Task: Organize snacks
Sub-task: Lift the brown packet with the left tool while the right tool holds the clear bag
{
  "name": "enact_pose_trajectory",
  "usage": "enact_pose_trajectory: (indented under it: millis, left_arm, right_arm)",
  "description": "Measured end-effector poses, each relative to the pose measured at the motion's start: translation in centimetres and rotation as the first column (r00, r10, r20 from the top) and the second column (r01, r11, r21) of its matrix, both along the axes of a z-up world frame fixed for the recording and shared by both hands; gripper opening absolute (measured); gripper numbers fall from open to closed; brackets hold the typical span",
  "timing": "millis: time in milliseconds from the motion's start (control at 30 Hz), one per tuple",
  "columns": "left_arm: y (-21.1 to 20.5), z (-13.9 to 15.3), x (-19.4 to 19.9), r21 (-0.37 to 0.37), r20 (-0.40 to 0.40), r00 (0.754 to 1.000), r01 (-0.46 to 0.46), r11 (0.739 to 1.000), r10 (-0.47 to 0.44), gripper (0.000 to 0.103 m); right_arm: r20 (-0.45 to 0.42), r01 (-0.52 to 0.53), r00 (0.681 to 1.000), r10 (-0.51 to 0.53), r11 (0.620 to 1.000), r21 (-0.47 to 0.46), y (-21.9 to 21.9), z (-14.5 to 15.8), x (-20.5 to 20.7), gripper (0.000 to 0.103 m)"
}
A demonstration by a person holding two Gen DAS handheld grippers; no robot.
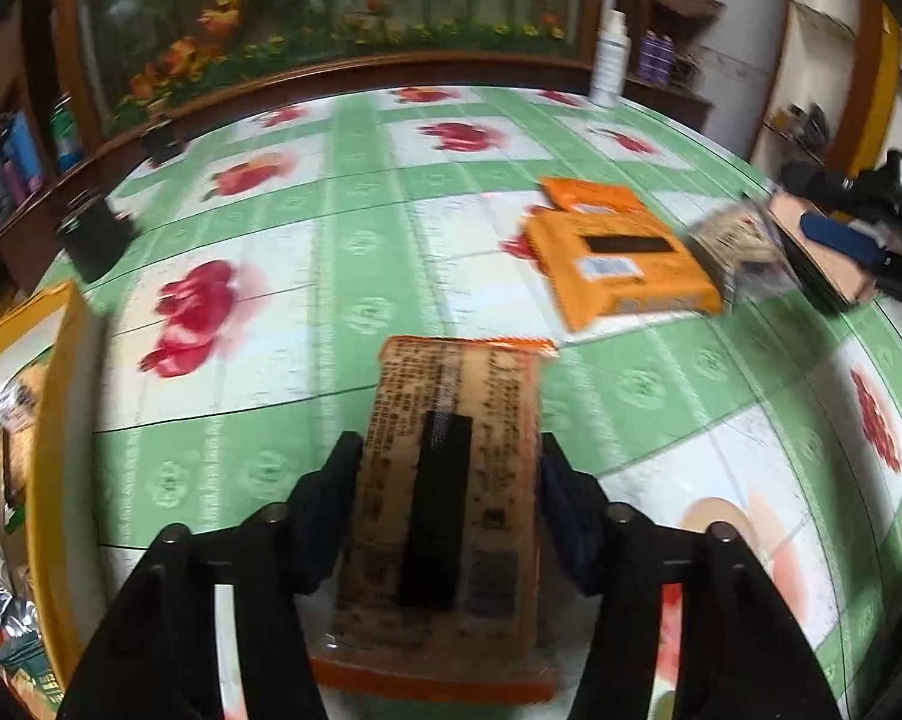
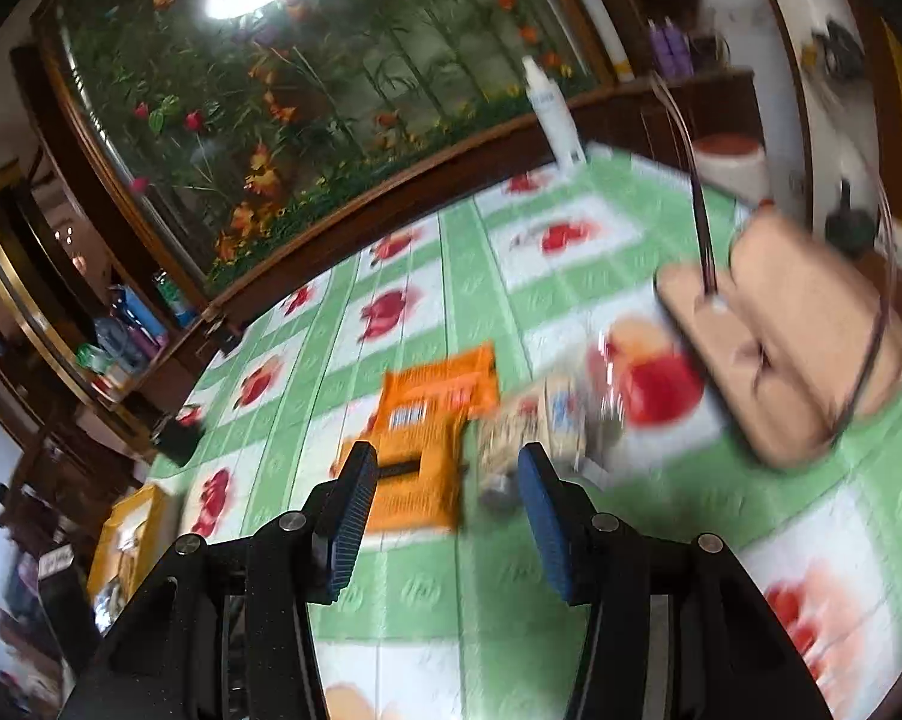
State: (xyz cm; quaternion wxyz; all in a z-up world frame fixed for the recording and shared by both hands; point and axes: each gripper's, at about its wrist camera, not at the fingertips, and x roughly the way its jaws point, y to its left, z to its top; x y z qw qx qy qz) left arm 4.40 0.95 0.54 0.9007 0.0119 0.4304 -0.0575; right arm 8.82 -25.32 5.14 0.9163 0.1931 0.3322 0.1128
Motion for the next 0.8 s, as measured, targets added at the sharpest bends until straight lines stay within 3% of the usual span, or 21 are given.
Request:
enact_pose_trajectory:
  millis: [133, 267, 433, 567, 667, 800]
  left_arm:
    - [1.5, 0.1, 0.4, -0.037, 0.001, 0.999, -0.033, 0.999, 0.033, 0.054]
    - [1.3, 0.0, 0.4, -0.027, 0.002, 0.999, -0.033, 0.999, 0.033, 0.054]
    - [1.2, 0.0, 0.4, -0.026, 0.002, 0.999, -0.033, 0.999, 0.033, 0.054]
    - [1.2, 0.0, 0.5, -0.029, 0.002, 1.000, -0.031, 0.999, 0.032, 0.054]
    - [1.2, 0.0, 0.5, -0.025, 0.002, 1.000, -0.031, 0.999, 0.031, 0.054]
    - [1.2, 0.0, 0.4, -0.026, 0.002, 1.000, -0.031, 0.999, 0.031, 0.054]
  right_arm:
    - [-0.011, 0.008, 1.000, -0.009, 0.997, -0.076, -0.1, 0.5, 3.8, 0.053]
    - [-0.101, -0.013, 0.995, 0.003, 0.995, -0.099, -0.4, -1.9, 6.6, 0.052]
    - [-0.148, -0.062, 0.988, 0.052, 0.996, -0.068, 0.1, -2.3, 3.8, 0.053]
    - [-0.203, -0.149, 0.967, 0.151, 0.989, 0.026, 1.6, -3.4, 0.6, 0.059]
    - [-0.180, -0.248, 0.950, 0.254, 0.967, 0.055, 2.9, -3.3, -1.4, 0.059]
    - [-0.138, -0.163, 0.978, 0.154, 0.985, -0.058, 2.5, -1.6, -1.4, 0.059]
